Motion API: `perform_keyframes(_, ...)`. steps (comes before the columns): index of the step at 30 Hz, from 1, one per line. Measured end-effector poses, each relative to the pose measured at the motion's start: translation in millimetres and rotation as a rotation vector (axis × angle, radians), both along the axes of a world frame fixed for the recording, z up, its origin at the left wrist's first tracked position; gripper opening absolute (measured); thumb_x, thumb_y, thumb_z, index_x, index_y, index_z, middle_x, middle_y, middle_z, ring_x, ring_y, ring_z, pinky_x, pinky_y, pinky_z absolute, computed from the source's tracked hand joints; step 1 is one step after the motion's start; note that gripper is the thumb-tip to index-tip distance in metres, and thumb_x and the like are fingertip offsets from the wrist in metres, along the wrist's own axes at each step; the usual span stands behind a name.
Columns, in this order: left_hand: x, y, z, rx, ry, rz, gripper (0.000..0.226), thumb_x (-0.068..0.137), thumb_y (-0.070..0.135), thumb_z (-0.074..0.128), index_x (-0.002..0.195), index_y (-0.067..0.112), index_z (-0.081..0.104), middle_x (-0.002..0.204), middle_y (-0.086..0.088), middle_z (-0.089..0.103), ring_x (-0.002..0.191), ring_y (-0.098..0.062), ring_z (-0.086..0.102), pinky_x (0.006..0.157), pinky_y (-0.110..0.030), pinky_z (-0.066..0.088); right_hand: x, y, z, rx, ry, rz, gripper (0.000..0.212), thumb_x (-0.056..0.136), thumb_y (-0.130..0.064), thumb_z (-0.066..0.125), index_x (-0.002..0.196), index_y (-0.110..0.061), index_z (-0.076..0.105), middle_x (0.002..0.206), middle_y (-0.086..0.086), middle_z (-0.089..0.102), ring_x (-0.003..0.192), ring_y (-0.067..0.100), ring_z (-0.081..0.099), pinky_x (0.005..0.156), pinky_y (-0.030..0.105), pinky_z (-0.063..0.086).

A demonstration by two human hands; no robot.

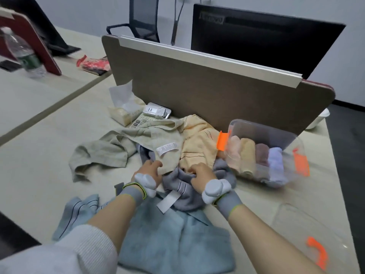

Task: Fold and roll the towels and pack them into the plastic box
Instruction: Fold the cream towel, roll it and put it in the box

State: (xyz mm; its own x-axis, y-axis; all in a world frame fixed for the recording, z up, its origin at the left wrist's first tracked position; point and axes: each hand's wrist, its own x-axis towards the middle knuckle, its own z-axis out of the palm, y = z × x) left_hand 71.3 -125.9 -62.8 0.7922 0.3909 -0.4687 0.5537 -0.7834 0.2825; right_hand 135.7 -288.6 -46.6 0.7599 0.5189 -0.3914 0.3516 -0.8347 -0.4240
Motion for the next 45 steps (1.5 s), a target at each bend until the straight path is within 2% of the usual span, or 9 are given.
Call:
perform_keyframes(7,11.7,19.5,-22.6,-0.013,-0.055,-0.218,0.054,0.092,0.033,0.052,0.141,0.026,0.030,0.132,-0.008,0.048,0.119,-0.027,0.051,0.092,-0.034,0.043,-15.3,46.9,-25.0,0.031,0.033,-0.160,0.041,0.089,-0.002,0.043,0.127,-0.010,0.053,0.130,0.011,0.054,0.119,0.027,0.052,0.095,0.028,0.041)
perform_keyframes(10,18.4,23.8,-25.1,0.016,-0.066,-0.264,0.045,0.091,0.039,0.051,0.131,0.020,0.038,0.131,-0.006,0.047,0.117,-0.027,0.053,0.088,-0.033,0.043,-18.9,56.9,-34.9,0.283,-0.244,-0.411,0.037,0.096,-0.010,0.040,0.126,-0.020,0.058,0.126,-0.006,0.061,0.118,0.009,0.057,0.096,0.014,0.042)
perform_keyframes(11,20.7,23.8,-25.2,0.031,-0.080,-0.294,0.039,0.093,0.037,0.048,0.126,0.018,0.042,0.129,-0.006,0.048,0.115,-0.027,0.054,0.086,-0.033,0.043,-24.1,55.6,-25.7,0.423,-0.077,-0.433,0.038,0.099,-0.014,0.034,0.119,-0.027,0.064,0.117,-0.014,0.065,0.110,0.000,0.060,0.089,0.007,0.043)
perform_keyframes(12,21.9,22.9,-24.0,0.056,-0.098,-0.306,0.033,0.094,0.033,0.044,0.122,0.015,0.045,0.126,-0.007,0.049,0.113,-0.028,0.054,0.086,-0.033,0.043,-24.0,52.1,-21.4,0.225,-0.190,-0.414,0.044,0.099,-0.014,0.029,0.110,-0.029,0.069,0.109,-0.014,0.069,0.102,-0.001,0.063,0.082,0.007,0.044)
perform_keyframes(14,25.2,24.8,-19.6,0.081,-0.162,-0.337,0.029,0.096,0.026,0.039,0.117,0.010,0.051,0.124,-0.009,0.050,0.113,-0.029,0.053,0.085,-0.034,0.043,-23.5,50.2,-26.0,-0.013,-0.141,-0.288,0.040,0.092,-0.005,0.036,0.114,-0.016,0.067,0.115,0.005,0.067,0.107,0.019,0.061,0.085,0.023,0.044)
perform_keyframes(22,36.5,45.9,10.7,-0.085,-0.255,-0.327,0.031,0.093,0.007,0.045,0.123,0.007,0.055,0.125,-0.012,0.057,0.117,-0.028,0.052,0.093,-0.029,0.038,-20.1,70.7,-2.6,0.247,-0.032,-0.400,0.050,0.088,-0.010,0.054,0.136,-0.021,0.045,0.134,0.009,0.044,0.116,0.026,0.053,0.099,0.030,0.042)
perform_keyframes(32,33.3,51.2,27.0,-0.006,-0.374,-0.317,0.037,0.089,0.016,0.055,0.125,0.021,0.060,0.127,-0.007,0.050,0.119,-0.025,0.050,0.092,-0.026,0.041,-10.3,67.0,22.0,0.336,-0.103,-0.504,0.027,0.093,-0.003,0.044,0.111,0.001,0.064,0.116,0.015,0.051,0.109,0.030,0.053,0.081,0.021,0.034)
perform_keyframes(40,64.2,15.4,64.0,0.176,-0.398,-0.455,0.033,0.096,0.025,0.042,0.127,0.018,0.051,0.138,0.000,0.046,0.128,-0.025,0.043,0.101,-0.037,0.038,-1.8,13.0,55.9,0.566,-0.147,-0.764,0.043,0.089,0.005,0.032,0.059,-0.025,0.039,0.080,0.010,0.055,0.060,0.023,0.051,0.056,0.030,0.047)
perform_keyframes(45,72.8,-26.0,87.5,-0.047,-0.462,-0.400,0.016,0.100,0.017,0.032,0.111,0.011,0.043,0.084,-0.008,0.055,0.085,-0.028,0.052,0.071,-0.032,0.037,0.2,-20.0,73.2,0.494,-0.311,-0.801,0.040,0.084,0.008,0.035,0.058,-0.022,0.034,0.078,0.005,0.045,0.057,0.013,0.040,0.048,0.012,0.034)
